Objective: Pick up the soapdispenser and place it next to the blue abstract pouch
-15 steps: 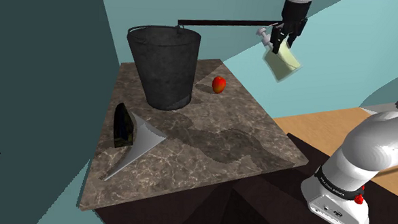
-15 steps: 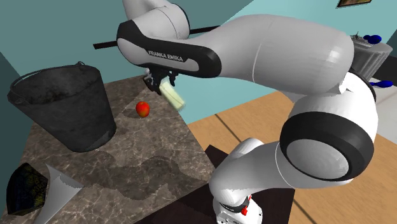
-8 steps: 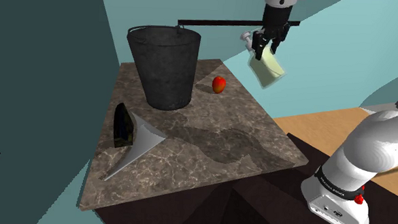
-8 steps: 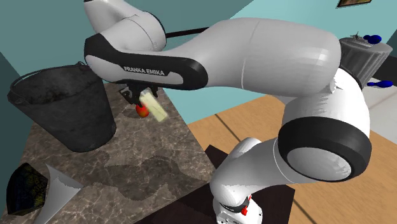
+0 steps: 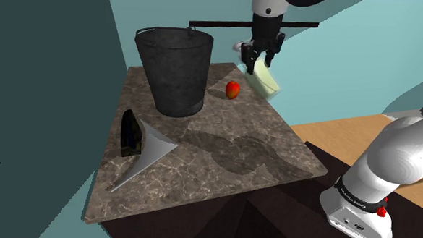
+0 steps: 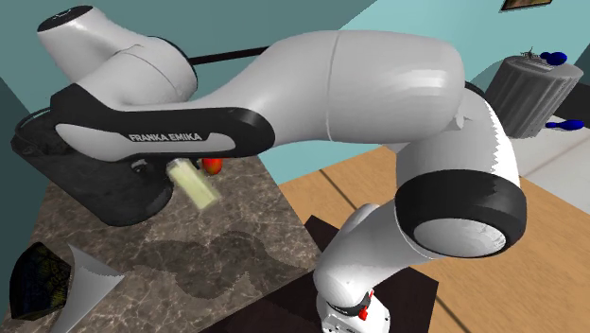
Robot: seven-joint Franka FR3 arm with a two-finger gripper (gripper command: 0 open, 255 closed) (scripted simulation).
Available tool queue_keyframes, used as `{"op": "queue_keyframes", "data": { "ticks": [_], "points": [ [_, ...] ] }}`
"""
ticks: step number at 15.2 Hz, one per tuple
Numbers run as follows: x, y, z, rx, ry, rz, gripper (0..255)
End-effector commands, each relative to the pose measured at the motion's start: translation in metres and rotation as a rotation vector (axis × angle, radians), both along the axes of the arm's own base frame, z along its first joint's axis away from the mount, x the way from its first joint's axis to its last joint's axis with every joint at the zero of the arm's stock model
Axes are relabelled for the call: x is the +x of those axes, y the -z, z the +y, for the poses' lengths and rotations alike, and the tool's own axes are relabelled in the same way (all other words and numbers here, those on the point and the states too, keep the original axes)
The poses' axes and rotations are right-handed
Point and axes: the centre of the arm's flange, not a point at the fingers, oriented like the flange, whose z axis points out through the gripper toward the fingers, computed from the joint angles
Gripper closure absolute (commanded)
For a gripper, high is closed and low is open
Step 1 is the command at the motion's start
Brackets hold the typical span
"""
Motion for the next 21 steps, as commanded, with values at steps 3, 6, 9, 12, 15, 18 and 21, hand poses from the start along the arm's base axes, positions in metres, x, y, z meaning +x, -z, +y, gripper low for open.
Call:
{"op": "queue_keyframes", "data": {
  "ticks": [3,6,9,12,15,18,21],
  "points": [
    [0.011,0.008,0.05,0.001,0.001,-0.001,255],
    [0.018,0.014,0.089,0.001,0.001,-0.001,255],
    [0.025,0.019,0.127,0.001,0.001,-0.001,255],
    [0.032,0.025,0.166,0.001,0.001,-0.001,255],
    [0.039,0.031,0.204,0.001,0.001,-0.001,255],
    [0.046,0.036,0.243,0.001,0.001,-0.001,255],
    [0.053,0.042,0.282,0.001,0.001,-0.001,255]
  ]
}}
